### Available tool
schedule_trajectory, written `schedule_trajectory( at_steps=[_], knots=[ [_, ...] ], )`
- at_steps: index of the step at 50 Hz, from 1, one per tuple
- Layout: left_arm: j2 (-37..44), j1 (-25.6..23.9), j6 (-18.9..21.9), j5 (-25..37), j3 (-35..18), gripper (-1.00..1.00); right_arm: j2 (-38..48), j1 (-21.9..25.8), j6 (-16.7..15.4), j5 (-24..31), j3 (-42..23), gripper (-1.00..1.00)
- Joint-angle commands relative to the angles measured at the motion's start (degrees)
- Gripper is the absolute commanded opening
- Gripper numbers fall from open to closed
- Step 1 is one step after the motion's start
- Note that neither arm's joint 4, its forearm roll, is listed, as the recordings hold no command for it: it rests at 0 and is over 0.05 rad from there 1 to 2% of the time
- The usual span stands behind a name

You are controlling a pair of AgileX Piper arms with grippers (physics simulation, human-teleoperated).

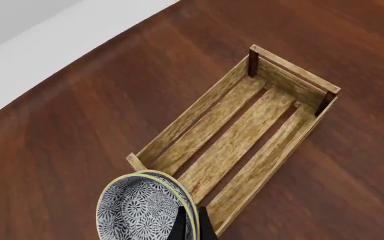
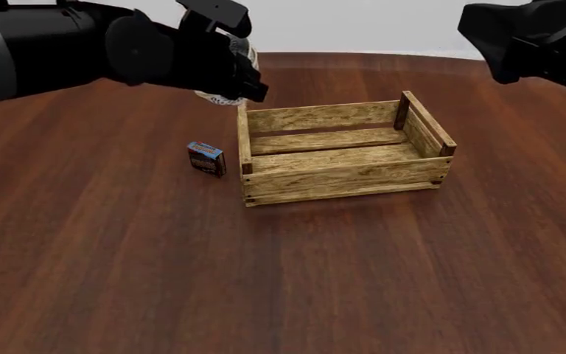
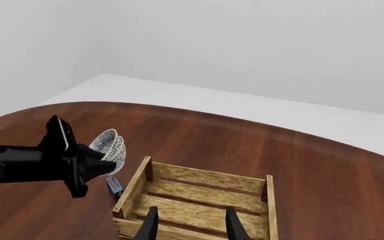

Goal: Stack the right bowl on the left bowl and place them in the tray.

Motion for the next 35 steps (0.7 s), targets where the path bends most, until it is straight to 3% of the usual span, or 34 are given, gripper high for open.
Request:
schedule_trajectory(
  at_steps=[1, 18, 35],
  knots=[
    [-2.03, 0.68, -1.11, 0.79, 0.95, -1.0, 0.0, 0.3, -0.06, 0.05, 0.05, 1.0],
    [7.91, -3.82, 0.19, 10.31, -11.91, -1.0, -1.53, -0.19, 0.16, 1.37, -0.33, 1.0],
    [18.49, -2.31, 3.83, 18.61, -26.53, -1.0, -2.28, -0.26, 0.32, 2.08, -0.54, 1.0]
  ],
)
